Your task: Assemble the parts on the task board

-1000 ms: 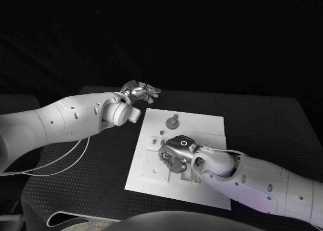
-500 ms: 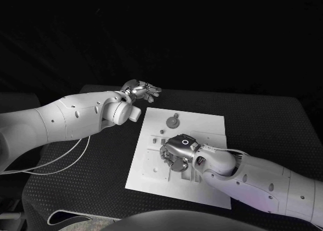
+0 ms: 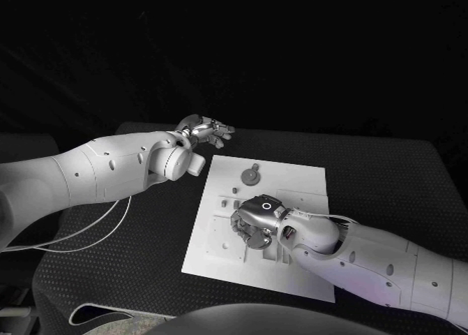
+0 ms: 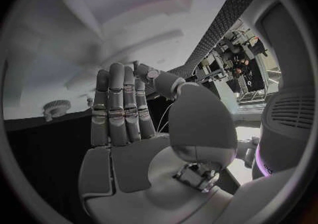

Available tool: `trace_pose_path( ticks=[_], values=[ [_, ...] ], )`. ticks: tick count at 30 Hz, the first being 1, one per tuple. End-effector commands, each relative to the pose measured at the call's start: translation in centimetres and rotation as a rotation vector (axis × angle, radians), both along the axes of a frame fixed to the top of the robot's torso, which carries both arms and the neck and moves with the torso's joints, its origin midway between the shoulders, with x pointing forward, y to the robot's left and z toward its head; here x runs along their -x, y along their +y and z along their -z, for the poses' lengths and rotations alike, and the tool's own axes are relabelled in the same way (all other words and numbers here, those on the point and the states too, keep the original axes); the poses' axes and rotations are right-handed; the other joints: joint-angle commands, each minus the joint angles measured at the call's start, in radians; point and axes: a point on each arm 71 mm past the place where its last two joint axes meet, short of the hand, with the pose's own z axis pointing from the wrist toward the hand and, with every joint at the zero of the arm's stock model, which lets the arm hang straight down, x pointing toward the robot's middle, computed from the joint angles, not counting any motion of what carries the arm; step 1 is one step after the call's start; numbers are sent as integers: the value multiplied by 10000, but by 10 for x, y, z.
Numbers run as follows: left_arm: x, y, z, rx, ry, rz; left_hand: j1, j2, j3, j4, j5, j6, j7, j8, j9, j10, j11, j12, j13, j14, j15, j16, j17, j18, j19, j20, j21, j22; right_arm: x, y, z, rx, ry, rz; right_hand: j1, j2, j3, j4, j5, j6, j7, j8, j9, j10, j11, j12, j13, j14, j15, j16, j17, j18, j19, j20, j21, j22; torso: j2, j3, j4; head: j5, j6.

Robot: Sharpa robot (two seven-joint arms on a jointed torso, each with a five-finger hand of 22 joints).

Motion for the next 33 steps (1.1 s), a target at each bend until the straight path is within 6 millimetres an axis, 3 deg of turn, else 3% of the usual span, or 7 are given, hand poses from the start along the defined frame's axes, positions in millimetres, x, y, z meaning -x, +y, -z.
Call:
trace_pose_path(
  ticks=[1, 19, 23, 27, 33],
  values=[
    [0, -2, -2, 78, -31, 65, -91, -29, -30, 45, -49, -40, 0, 52, -12, -80, -8, -8, -13, 36, -2, -61, 15, -32, -17, -353, -57, 16, 4, -1, 9, 515, 382, -186, -62, 50, -23, -57, 16, 75, -1, 13, 13, 74, -9, -55, 1, 32, -57, 47, 14, 135, 41, -8, 53, 18, -1, -2, 1, -2, -10],
    [0, -2, -2, 79, -3, 85, -89, -34, -30, 44, -53, -45, 1, 58, -17, -86, -6, -8, -14, 36, -1, -69, 23, -31, -17, -352, -65, 20, 1, -3, 13, 519, 622, 18, -139, 47, -91, -126, 68, -72, 65, -117, 30, -79, 67, -211, 12, -96, -10, -28, 13, 136, -108, 33, 35, 79, -3, 1, -1, -1, -28],
    [0, -1, -2, 71, -24, 50, -91, -39, -33, 44, -58, -48, 2, 58, -20, -92, -4, -10, -16, 36, 0, -72, 26, -32, -18, -352, -67, 21, -1, -5, 11, 198, 615, 208, -267, -56, -303, -121, 239, -416, 218, -345, -15, -414, 234, -457, -35, -206, 56, -94, 8, 136, -246, 83, 36, 161, -7, -1, -16, -3, -26],
    [0, -1, -2, 73, -29, 46, -91, -43, -34, 43, -63, -51, 3, 59, -22, -95, -3, -11, -16, 36, 0, -74, 29, -32, -18, -351, -70, 22, -2, -7, 9, -101, 533, 347, -437, -380, -690, -74, 344, -1491, 701, -979, -306, -1570, 654, -1053, -344, -413, 328, -185, 10, 136, -496, 161, 3, 270, -2, 6, -16, -5, -19],
    [0, 1, -2, 52, -37, -13, -93, -54, -38, 42, -76, -55, 5, 60, -25, -99, -2, -10, -17, 38, 1, -77, 34, -32, -18, -350, -73, 25, -2, -11, 7, -290, 429, 482, -510, -678, -1184, -75, 487, -2019, 928, -1246, -497, -2253, 853, -1069, -616, -577, 503, -232, 27, 136, -669, 223, -18, 366, -5, 1, -7, -16, -15]
  ],
)
